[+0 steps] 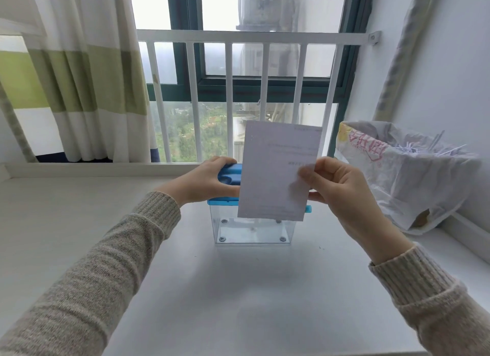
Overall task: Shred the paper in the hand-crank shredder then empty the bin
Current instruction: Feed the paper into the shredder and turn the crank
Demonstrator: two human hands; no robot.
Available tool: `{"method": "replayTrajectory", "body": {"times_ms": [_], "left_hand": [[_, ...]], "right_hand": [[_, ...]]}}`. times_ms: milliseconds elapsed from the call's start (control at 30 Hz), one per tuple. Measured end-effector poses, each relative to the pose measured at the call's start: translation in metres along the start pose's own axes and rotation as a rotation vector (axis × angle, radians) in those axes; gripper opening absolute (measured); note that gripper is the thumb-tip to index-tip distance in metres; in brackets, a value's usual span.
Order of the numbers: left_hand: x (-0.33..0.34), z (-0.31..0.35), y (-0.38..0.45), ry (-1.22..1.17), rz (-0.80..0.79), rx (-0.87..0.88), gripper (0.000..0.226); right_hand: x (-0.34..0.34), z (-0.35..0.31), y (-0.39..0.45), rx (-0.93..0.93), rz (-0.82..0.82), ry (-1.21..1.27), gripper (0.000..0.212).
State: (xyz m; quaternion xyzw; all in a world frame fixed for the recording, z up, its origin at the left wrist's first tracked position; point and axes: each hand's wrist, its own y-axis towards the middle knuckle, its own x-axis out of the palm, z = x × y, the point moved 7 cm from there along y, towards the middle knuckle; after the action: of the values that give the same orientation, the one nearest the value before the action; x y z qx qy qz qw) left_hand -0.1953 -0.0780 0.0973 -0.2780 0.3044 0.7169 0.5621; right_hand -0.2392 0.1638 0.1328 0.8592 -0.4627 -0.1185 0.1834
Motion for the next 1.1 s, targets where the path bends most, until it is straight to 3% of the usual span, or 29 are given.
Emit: {"method": "replayTrajectory", "body": {"times_ms": [233,533,767,967,1100], "left_hand": [[0.003,-0.008,0.003,-0.033,-0.030,-0.020,0.092],[0.002,-0.009,0.003,0.018,-0.024,-0.011,0.111],[0.002,0.002,-0.001,0.061,-0.014,-0.002,0.085],[0.001,-0.002,0.000,0.071,-0.003,-0.010,0.102],[0.002,0.001,0.000,0.006,-0.009,0.023,0.090]], "right_hand": [[0.007,-0.021,0.024,-0.038,-0.027,-0.039,0.019],[0.013,-0.031,0.048,-0.103,-0.003,-0.048,0.007],[0.017,-0.024,0.066,-0.106,0.028,-0.049,0.008],[0.024,-0.018,0.072,-0.104,0.014,-0.078,0.010],[0.025,-0.015,0.074,-0.104,0.007,-0.083,0.009]]}}
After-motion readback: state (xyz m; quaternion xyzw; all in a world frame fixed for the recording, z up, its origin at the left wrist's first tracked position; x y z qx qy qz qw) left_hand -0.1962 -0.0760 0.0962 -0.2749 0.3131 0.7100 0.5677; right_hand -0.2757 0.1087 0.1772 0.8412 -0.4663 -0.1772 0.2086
